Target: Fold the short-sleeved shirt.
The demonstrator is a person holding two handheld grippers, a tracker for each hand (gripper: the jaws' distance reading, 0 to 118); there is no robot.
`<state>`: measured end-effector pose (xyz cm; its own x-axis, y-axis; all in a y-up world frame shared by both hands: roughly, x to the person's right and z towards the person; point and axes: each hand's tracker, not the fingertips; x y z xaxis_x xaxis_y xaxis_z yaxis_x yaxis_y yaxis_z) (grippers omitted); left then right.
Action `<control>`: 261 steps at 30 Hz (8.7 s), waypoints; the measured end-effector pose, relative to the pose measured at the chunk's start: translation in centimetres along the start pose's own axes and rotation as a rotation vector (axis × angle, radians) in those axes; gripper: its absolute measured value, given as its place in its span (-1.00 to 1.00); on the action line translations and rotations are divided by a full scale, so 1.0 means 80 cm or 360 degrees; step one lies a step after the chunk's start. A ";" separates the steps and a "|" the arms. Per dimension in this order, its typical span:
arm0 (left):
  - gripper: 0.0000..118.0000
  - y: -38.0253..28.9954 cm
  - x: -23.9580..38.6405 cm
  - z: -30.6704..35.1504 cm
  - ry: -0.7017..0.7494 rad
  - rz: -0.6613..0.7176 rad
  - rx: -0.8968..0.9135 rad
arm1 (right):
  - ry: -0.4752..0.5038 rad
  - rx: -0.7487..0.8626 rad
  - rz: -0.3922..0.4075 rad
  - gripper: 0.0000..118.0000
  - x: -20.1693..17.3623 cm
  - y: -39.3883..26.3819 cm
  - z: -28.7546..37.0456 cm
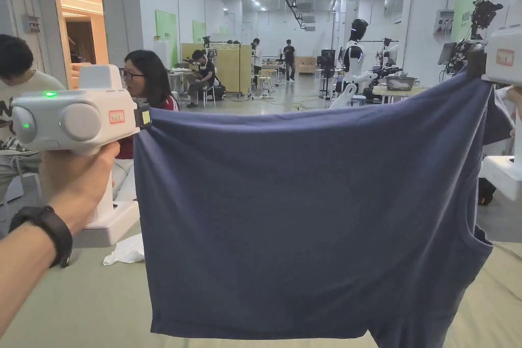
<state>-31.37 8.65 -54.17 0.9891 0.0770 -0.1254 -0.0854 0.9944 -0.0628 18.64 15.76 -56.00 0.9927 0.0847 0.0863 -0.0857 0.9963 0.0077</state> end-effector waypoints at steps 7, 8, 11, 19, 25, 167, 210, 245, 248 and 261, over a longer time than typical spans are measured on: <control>-0.99 -0.134 0.010 -0.005 -0.0090 0.0041 -0.0302 | 0.0081 -0.0248 -0.0032 -0.98 -0.008 -0.131 0.000; -0.99 -0.150 0.010 0.002 -0.0104 0.0058 -0.0347 | 0.0093 -0.0290 -0.0054 -0.98 -0.008 -0.150 0.007; -0.99 -0.193 0.006 0.046 -0.0158 0.0128 -0.0365 | 0.0142 -0.0349 -0.0056 -0.98 0.000 -0.197 0.044; -0.99 -0.309 -0.036 0.221 -0.0314 0.0172 -0.0499 | 0.0214 -0.0499 -0.0191 -0.98 0.051 -0.306 0.222; -0.99 -0.404 -0.086 0.363 -0.0272 0.0548 -0.0621 | 0.0156 -0.0686 -0.0511 -0.98 0.102 -0.401 0.377; -0.72 -0.330 0.014 0.479 -0.0225 -0.0082 -0.0245 | 0.0505 -0.0514 -0.0174 -0.90 0.036 -0.431 0.462; -0.90 -0.572 -0.039 0.225 0.0030 0.0004 -0.1301 | -0.0065 -0.1429 -0.0359 0.23 0.075 -0.645 0.278; 0.44 -0.455 -0.090 0.495 -0.0007 0.0006 -0.0764 | 0.0253 -0.1155 -0.0185 0.13 0.093 -0.550 0.528; 0.44 -0.404 -0.066 0.519 -0.0052 -0.0087 -0.0522 | 0.0288 -0.0940 -0.0231 0.13 0.078 -0.510 0.537; -0.30 -0.301 0.022 0.599 -0.0184 -0.0211 0.0036 | 0.0515 -0.0332 -0.0188 -0.56 0.022 -0.385 0.587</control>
<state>-21.86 -11.69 -5.43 0.9988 -0.0485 -0.0029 0.0483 0.9976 -0.0490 18.99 -15.49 -9.30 0.9732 -0.0634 -0.2212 0.0168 0.9783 -0.2065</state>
